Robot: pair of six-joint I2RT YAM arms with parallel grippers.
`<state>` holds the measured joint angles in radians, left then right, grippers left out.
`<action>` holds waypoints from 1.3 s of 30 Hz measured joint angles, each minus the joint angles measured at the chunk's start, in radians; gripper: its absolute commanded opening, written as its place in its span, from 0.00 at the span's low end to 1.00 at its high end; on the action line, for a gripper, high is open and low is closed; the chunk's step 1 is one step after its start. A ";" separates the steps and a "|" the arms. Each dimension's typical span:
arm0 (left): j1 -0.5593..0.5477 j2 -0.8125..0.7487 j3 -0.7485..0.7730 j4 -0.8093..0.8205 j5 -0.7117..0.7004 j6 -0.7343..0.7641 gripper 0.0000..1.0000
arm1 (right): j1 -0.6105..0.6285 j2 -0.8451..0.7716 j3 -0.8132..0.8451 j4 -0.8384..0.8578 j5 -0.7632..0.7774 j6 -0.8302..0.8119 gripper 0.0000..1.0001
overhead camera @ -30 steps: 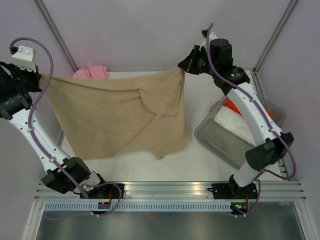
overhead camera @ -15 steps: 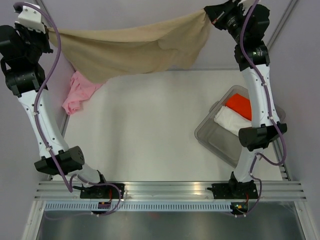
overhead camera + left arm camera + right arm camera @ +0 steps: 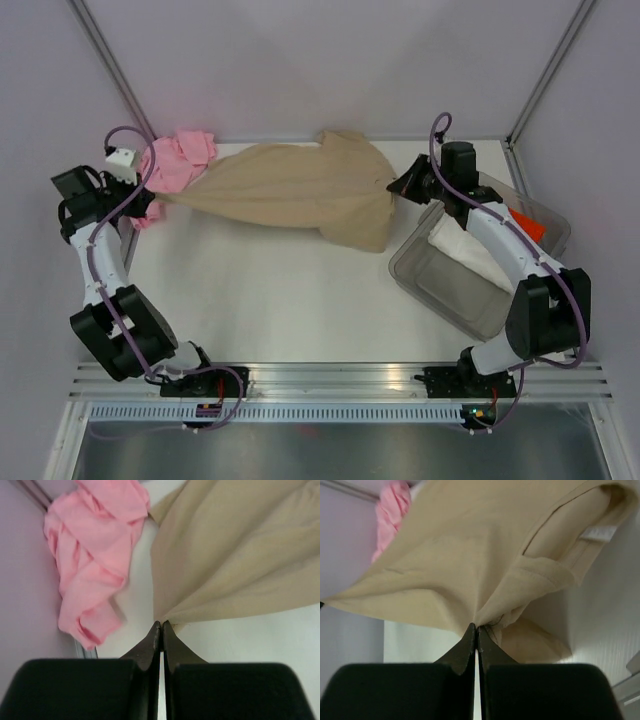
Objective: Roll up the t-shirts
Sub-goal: Flatten the tshirt
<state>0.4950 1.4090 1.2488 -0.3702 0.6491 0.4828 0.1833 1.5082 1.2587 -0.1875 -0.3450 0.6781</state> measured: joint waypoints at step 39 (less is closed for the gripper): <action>0.459 0.062 -0.227 -0.415 0.182 0.780 0.02 | 0.370 0.265 0.038 -0.122 0.268 -0.052 0.50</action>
<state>0.9543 1.4712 1.0218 -0.7853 0.8307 1.2625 0.5537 1.7733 1.2964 -0.3096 -0.0769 0.6262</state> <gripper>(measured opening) 0.029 0.454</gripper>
